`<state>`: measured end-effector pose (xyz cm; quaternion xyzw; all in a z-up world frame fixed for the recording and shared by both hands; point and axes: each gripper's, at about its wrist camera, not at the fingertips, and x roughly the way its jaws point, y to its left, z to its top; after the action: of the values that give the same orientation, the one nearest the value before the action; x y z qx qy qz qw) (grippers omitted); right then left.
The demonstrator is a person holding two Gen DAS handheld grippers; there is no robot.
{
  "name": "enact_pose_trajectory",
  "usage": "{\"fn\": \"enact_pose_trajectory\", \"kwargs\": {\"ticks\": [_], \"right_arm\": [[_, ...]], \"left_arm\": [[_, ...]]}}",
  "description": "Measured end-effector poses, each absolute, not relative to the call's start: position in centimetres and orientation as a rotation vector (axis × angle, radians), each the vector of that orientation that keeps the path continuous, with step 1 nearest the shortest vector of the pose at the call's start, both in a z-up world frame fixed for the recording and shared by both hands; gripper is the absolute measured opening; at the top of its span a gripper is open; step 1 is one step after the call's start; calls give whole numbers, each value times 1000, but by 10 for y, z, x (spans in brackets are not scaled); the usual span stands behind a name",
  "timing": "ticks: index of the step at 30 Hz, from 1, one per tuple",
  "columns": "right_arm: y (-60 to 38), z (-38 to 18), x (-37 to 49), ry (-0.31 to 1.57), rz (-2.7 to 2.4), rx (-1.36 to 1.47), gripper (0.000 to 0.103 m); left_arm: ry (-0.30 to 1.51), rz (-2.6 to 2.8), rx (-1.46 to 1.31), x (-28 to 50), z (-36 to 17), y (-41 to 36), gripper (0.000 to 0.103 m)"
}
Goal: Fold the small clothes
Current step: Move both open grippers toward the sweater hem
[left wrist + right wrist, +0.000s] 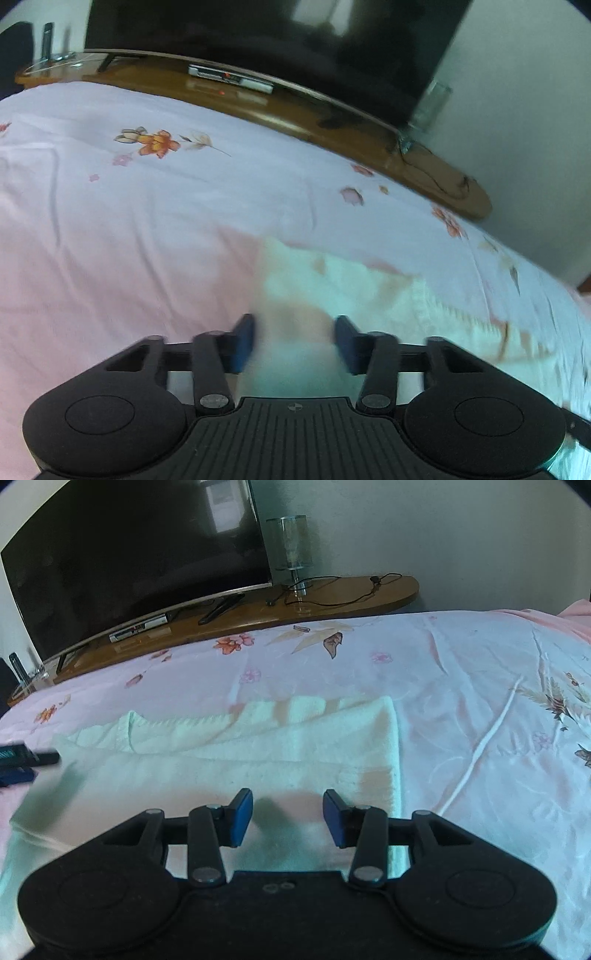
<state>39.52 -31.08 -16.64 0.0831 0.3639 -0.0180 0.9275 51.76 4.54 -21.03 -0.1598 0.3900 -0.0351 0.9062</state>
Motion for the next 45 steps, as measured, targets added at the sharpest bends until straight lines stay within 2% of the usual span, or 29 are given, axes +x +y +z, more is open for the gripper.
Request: {"fn": "enact_pose_trajectory", "kwargs": {"ticks": [2,4,8,11,14,21,26,30,37,45], "right_arm": [[-311,-166,399,741,-36,166,42],[-310,-166,404,738,-38,164,42],[-309,-168,409,732,-45,144,42],[-309,-180,411,748,-72,50,38],[-316,-182,414,737,-77,64,37],[-314,-160,391,733,-41,123,40],[-310,-175,378,800,-32,64,41],[-314,-162,368,787,-11,95,41],[-318,-141,311,758,73,119,46],[-307,-138,245,796,133,93,46]], "left_arm": [[800,-90,-356,519,-214,48,18],[805,-98,-391,521,-214,48,12],[714,-116,-316,505,-199,35,11],[770,-60,-322,519,-218,49,11],[731,-51,-224,513,-216,35,12],[678,-83,-164,461,-177,21,12],[746,-69,-116,446,-201,19,12],[753,-47,-123,433,-187,17,12],[831,-56,-134,367,-176,14,12],[918,-74,-111,287,-181,18,12]]}}
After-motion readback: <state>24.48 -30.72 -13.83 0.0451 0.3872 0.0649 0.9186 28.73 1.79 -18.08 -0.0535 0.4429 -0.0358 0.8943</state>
